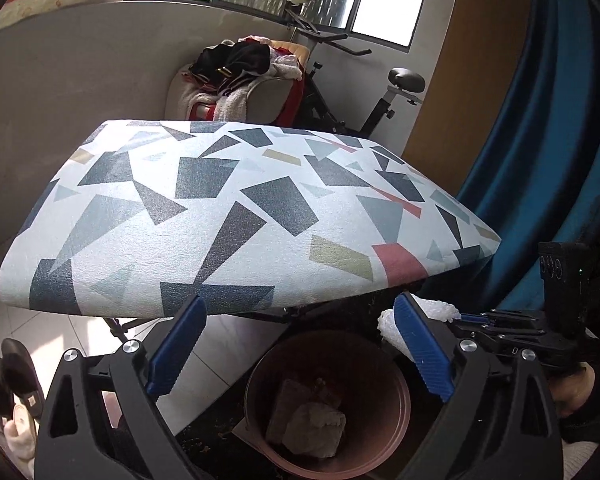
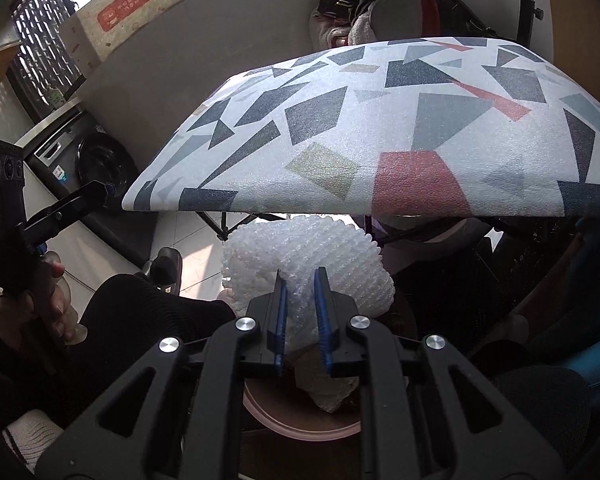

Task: Collect trash

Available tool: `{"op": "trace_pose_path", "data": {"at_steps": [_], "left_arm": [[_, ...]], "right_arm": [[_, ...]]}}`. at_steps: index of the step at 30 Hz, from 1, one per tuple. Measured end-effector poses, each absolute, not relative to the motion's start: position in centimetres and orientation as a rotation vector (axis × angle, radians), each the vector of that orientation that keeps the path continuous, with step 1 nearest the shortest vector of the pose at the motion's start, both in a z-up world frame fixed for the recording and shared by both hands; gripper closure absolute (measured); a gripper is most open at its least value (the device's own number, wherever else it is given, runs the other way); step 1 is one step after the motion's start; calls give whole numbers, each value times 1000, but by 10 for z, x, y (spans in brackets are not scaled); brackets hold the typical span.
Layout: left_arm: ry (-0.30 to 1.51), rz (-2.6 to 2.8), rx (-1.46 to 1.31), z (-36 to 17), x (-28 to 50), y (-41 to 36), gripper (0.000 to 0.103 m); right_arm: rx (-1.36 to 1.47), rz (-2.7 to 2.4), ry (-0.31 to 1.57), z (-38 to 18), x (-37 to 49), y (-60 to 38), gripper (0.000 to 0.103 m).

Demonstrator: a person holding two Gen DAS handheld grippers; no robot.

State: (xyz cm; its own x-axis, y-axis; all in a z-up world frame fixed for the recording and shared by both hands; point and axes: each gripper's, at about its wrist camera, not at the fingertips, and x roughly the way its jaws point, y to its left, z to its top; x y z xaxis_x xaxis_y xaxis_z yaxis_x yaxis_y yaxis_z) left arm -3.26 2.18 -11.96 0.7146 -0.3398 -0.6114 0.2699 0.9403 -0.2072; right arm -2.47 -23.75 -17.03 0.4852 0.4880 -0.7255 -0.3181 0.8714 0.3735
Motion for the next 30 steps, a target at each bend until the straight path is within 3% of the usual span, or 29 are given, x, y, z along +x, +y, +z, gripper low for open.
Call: {"op": "trace_pose_path", "data": {"at_steps": [10, 12, 18, 24, 30], "left_arm": [[715, -337, -105, -127, -32, 19, 8], [717, -340, -109, -127, -32, 19, 8], [717, -331, -101, -127, -33, 18, 8], [695, -281, -65, -116, -30, 18, 7], [601, -201, 2, -78, -26, 17, 6]], "right_arm": [[200, 470, 993, -180, -21, -238, 76], [199, 459, 1003, -182, -20, -239, 55], [188, 414, 992, -180, -19, -242, 11], [178, 342, 975, -166, -8, -252, 6], [98, 278, 845, -117, 5, -264, 6]]}}
